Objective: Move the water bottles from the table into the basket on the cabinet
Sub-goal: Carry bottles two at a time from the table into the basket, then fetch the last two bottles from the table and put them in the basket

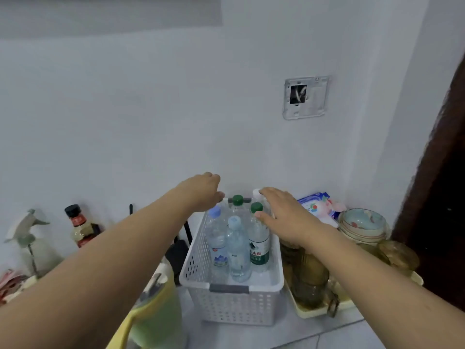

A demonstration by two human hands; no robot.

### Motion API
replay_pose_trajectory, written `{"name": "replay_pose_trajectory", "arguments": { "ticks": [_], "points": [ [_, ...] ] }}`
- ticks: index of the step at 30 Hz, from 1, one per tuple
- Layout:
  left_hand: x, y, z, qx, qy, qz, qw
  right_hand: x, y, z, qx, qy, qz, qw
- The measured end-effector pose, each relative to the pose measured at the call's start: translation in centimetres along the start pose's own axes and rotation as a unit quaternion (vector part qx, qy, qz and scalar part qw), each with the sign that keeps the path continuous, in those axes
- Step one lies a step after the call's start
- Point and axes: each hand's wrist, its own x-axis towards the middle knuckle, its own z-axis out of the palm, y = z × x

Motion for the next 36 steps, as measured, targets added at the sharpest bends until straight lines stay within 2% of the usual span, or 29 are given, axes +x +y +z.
{"name": "replay_pose_trajectory", "arguments": {
  "ticks": [4, 9, 20, 36],
  "points": [
    [-4.5, 2.5, -0.2, -0.012, 0.104, 0.012, 0.994, -4.8, -0.1, -2.7, 0.004, 0.000, 0.037, 0.999],
    [-10.1, 5.7, -0.1, 0.005, 0.150, 0.024, 0.988, -9.6, -0.6, -5.5, -0.017, 0.002, 0.060, 0.998],
    [-16.2, 9.2, -2.0, 0.008, 0.161, 0.034, 0.986, -15.4, -2.9, -8.1, -0.067, 0.013, 0.080, 0.995],
    [-17.7, 11.9, -3.3, -0.003, 0.163, 0.073, 0.984, -20.1, -1.5, -10.1, -0.098, 0.028, 0.139, 0.985]
  ]
}}
